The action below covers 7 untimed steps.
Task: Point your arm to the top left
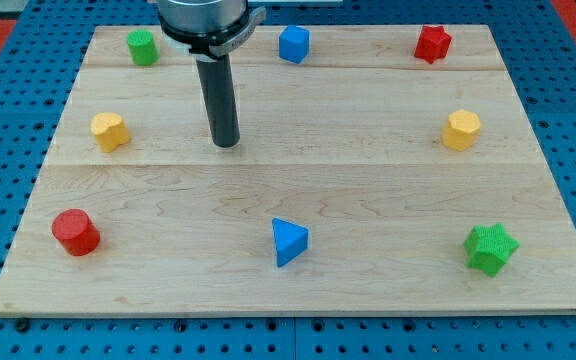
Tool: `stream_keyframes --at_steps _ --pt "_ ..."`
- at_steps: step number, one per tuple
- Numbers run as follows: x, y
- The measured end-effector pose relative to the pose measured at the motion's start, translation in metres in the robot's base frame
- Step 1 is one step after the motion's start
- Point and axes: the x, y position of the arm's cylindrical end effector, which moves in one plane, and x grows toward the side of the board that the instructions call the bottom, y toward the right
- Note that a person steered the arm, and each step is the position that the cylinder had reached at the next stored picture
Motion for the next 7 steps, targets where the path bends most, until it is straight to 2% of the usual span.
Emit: stream_keyframes --at_steps 2,4,7 --pt "-0.022 -0.012" --pt "-0.046 -0.05" --pt "-0.05 -0.066"
